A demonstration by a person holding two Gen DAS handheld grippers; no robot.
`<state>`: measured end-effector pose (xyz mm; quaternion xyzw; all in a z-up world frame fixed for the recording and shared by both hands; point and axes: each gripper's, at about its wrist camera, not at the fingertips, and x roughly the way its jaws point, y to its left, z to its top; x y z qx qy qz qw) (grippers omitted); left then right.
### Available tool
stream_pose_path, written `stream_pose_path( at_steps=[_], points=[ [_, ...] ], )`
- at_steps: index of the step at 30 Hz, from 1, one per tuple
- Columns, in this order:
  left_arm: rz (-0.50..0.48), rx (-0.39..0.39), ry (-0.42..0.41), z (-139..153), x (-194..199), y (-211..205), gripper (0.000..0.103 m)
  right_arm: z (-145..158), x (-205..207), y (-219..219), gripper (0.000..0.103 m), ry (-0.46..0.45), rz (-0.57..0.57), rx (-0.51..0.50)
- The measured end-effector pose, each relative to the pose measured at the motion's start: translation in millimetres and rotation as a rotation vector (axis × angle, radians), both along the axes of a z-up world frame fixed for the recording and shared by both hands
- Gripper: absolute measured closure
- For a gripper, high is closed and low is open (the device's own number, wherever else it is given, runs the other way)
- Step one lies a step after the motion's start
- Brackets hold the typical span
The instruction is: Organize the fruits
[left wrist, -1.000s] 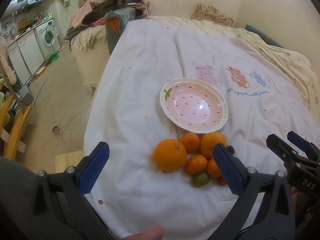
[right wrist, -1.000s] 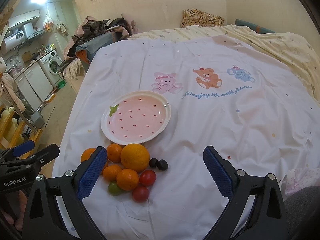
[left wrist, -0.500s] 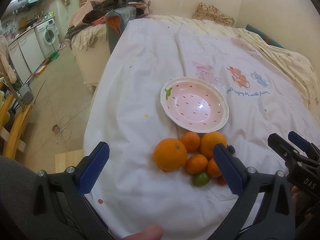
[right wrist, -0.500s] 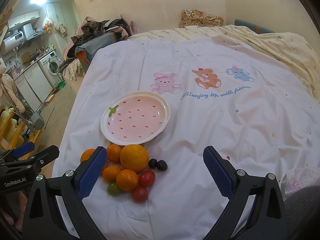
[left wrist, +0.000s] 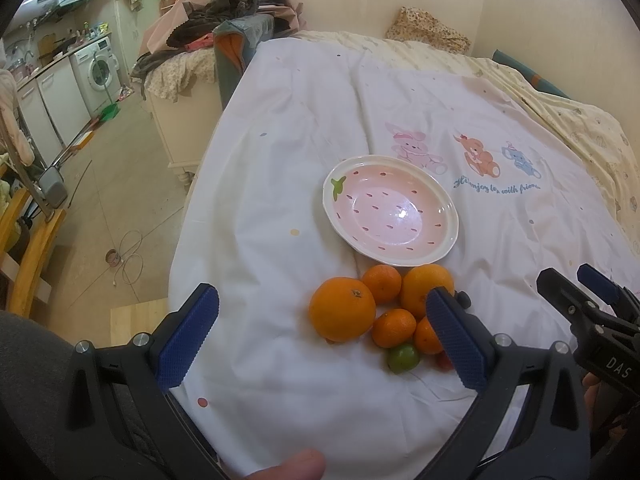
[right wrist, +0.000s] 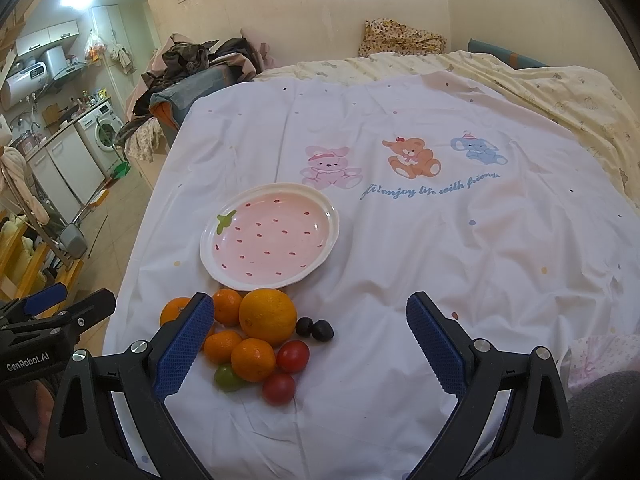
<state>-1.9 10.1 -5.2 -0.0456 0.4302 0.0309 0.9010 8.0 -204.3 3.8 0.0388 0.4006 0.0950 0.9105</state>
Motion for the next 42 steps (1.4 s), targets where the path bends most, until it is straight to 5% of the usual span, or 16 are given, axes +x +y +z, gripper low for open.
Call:
stream_pose_path(
  at_steps=[30, 38, 42],
  points=[
    [0.016, 0.003, 0.015, 3, -3, 2, 0.001, -6, -1, 6, 0.004, 0.004, -0.002, 0.005],
    [0.133, 0.02, 0.21, -12, 37, 32, 0.001, -1, 8, -27, 0.004, 0.045, -0.077, 0.074],
    [0.138, -0.077, 0.362, -37, 60, 39, 0.001, -7, 13, -42, 0.004, 0.086, -0.125, 0.106]
  ],
)
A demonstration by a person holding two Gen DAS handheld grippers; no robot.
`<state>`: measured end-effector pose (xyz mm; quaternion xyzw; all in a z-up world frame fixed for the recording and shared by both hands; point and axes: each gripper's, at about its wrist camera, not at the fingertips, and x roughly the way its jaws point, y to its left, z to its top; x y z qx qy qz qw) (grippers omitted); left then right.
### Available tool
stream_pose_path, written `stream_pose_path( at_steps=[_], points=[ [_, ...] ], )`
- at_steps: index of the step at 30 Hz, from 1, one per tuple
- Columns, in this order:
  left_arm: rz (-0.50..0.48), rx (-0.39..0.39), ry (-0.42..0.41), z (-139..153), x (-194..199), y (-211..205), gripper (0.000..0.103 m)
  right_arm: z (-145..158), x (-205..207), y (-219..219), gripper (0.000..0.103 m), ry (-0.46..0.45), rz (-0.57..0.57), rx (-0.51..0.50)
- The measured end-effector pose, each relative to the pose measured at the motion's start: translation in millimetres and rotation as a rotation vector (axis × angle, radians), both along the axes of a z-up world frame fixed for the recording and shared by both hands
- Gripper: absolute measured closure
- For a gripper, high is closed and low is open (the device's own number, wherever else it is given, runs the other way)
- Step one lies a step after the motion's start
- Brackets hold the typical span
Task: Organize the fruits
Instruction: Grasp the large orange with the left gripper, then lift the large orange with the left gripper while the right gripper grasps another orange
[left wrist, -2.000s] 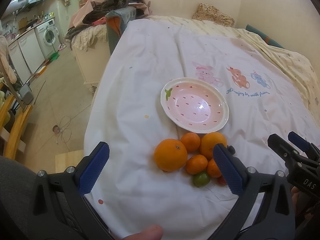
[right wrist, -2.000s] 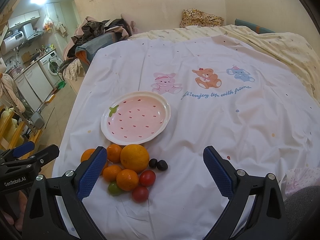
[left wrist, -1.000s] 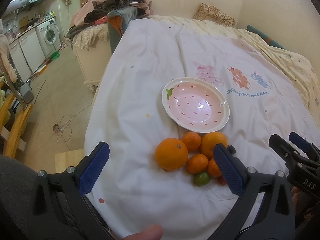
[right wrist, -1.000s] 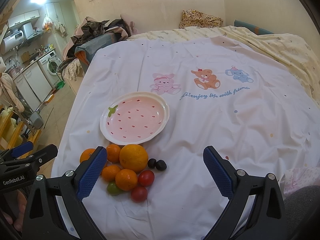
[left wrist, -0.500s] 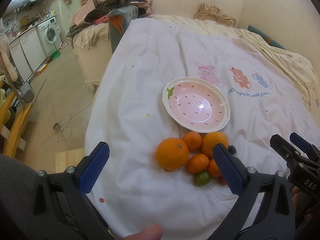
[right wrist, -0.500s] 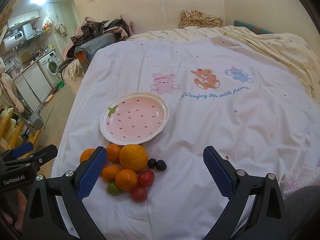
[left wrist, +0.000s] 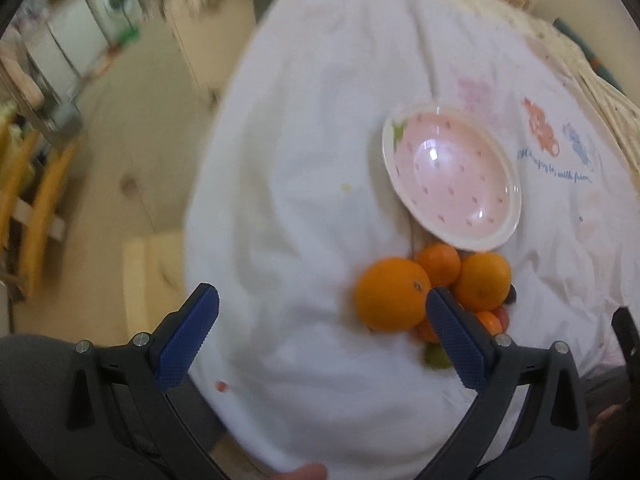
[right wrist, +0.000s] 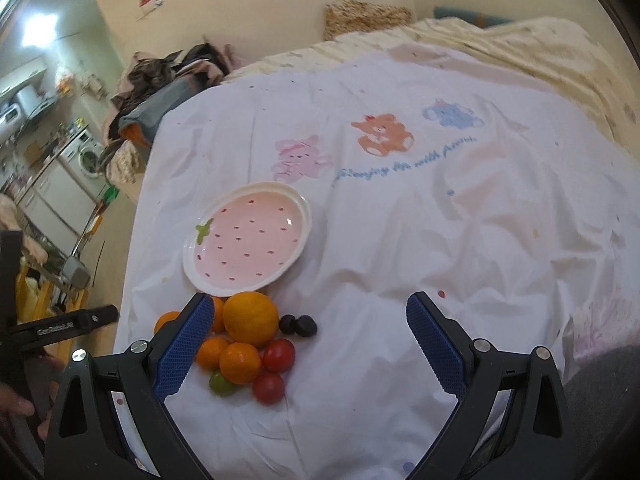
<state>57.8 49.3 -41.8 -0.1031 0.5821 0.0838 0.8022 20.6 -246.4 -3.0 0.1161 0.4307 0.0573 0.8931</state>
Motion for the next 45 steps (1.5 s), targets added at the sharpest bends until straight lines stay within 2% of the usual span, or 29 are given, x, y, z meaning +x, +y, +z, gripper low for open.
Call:
stream_pose_path(
  at_steps=[3, 6, 8, 10, 13, 15, 21, 26, 27, 28, 32, 36, 45],
  points=[
    [0.006, -0.068, 0.084, -20, 9, -7, 0.001, -6, 4, -7, 0.004, 0.04, -0.026, 0.03],
    [-0.001, -0.089, 0.143, -36, 15, -22, 0.001, -14, 7, -10, 0.004, 0.077, -0.047, 0.048],
    [-0.013, -0.074, 0.163, -43, 19, -32, 0.003, -18, 9, -11, 0.004, 0.095, -0.056, 0.054],
    [-0.018, -0.063, 0.188, -51, 23, -41, 0.013, -21, 11, -13, 0.004, 0.106, -0.062, 0.059],
    [-0.023, -0.048, 0.231, -63, 29, -48, 0.021, -24, 13, -15, 0.004, 0.119, -0.068, 0.061],
    [-0.03, -0.003, 0.241, -66, 31, -51, 0.027, -26, 15, -15, 0.004, 0.124, -0.072, 0.06],
    [-0.091, 0.095, 0.247, -66, 35, -71, 0.027, -28, 17, -12, 0.004, 0.128, -0.067, 0.049],
    [-0.069, 0.077, 0.285, -77, 46, -74, 0.027, -26, 17, -11, 0.004, 0.119, -0.057, 0.047],
    [-0.073, 0.074, 0.285, -78, 46, -74, 0.032, -26, 17, -11, 0.004, 0.119, -0.056, 0.048],
    [-0.087, 0.058, 0.27, -78, 46, -76, 0.042, -26, 17, -11, 0.004, 0.121, -0.056, 0.05],
    [-0.114, 0.108, 0.245, -75, 43, -88, 0.045, -26, 17, -11, 0.004, 0.119, -0.058, 0.05],
    [-0.125, 0.084, 0.235, -65, 41, -93, 0.047, -26, 17, -11, 0.004, 0.119, -0.057, 0.052],
    [-0.175, 0.021, 0.123, -1, 35, -84, 0.047, -25, 14, -10, 0.004, 0.115, -0.056, 0.053]
  ],
)
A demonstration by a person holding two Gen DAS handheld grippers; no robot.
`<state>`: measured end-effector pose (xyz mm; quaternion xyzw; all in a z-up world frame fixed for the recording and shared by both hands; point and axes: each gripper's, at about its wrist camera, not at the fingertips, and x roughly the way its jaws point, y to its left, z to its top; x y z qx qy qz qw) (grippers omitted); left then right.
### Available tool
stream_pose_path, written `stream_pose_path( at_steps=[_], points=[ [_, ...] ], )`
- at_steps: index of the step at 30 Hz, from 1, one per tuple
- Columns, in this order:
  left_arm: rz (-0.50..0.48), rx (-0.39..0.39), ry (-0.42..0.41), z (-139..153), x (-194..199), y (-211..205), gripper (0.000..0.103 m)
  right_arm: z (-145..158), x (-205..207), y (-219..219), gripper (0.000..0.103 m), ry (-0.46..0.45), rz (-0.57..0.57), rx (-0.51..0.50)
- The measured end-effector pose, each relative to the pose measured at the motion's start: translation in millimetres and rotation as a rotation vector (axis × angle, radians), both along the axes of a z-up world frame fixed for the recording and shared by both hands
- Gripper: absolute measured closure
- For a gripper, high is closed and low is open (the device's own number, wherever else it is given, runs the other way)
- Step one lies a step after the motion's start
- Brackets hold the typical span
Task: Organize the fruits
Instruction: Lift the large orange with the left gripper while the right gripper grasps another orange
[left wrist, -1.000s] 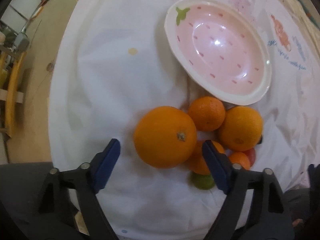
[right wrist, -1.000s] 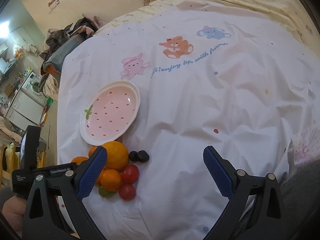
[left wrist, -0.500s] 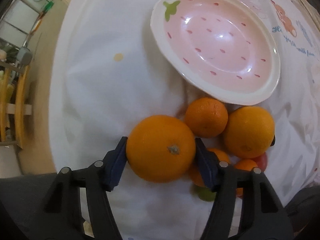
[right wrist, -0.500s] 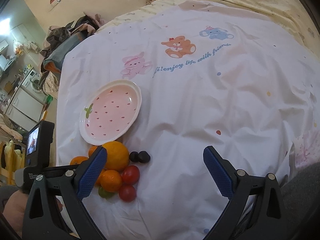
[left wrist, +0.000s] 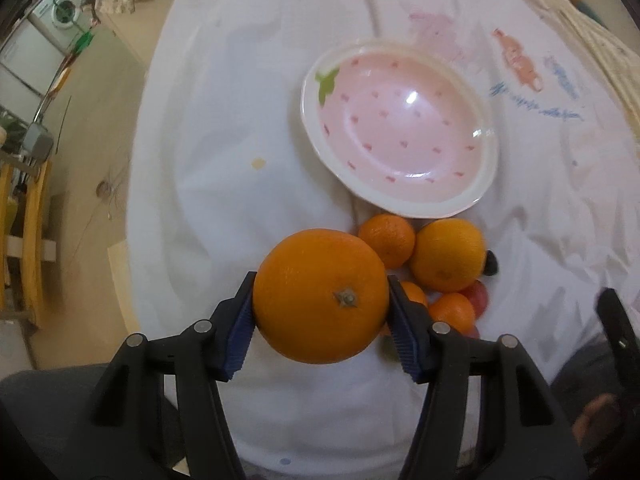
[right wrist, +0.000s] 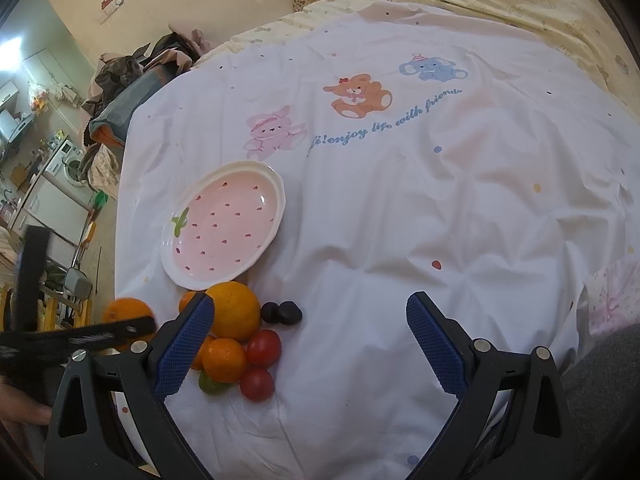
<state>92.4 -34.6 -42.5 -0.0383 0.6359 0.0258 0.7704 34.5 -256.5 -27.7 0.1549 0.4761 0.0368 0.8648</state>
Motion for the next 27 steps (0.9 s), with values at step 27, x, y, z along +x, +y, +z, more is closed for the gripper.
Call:
stream_pose_path(
  at_steps=[27],
  points=[
    [0.077, -0.186, -0.107, 1, -29, 84, 0.047, -28, 54, 77, 0.011, 0.243, 0.475, -0.139]
  ],
)
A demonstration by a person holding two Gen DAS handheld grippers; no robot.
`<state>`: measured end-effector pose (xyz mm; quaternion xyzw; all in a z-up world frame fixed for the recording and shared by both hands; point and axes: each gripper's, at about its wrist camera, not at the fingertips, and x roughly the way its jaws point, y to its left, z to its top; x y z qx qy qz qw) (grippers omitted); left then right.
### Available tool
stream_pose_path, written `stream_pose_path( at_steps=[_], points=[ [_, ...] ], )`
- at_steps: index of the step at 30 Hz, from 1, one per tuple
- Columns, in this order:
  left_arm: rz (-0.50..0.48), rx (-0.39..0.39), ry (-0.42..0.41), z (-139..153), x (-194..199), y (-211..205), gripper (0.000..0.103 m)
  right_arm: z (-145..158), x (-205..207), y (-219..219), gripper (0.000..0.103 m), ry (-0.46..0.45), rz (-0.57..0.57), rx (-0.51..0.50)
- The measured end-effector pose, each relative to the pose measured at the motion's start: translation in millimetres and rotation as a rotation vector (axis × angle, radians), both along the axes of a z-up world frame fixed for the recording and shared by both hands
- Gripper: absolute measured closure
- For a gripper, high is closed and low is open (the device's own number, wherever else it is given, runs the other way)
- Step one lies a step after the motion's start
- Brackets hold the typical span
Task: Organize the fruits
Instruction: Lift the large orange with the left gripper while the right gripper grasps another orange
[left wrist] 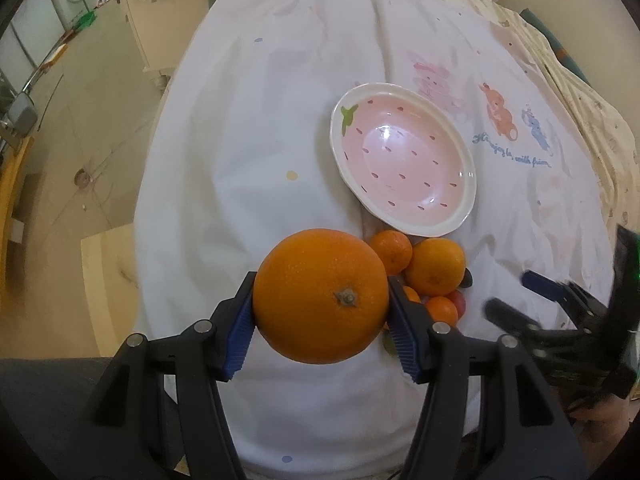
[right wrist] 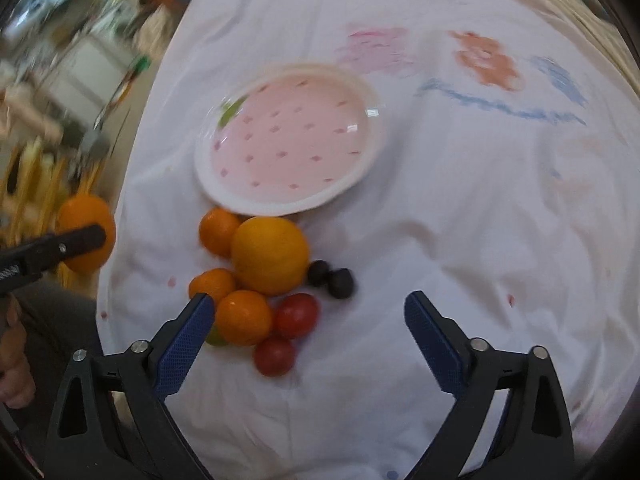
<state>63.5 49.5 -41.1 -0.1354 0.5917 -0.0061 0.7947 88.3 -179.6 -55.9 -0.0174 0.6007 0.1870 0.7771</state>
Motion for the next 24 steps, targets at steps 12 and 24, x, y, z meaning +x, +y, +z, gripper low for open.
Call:
stream_pose_path(
  at_steps=[12, 24],
  points=[
    [-0.011, -0.047, 0.003, 3, 0, -1, 0.047, -42, 30, 40, 0.03, 0.124, 0.077, -0.041],
    [-0.009, -0.026, -0.005, 3, 1, -3, 0.047, -46, 29, 36, 0.048, 0.107, 0.127, 0.008]
  ],
)
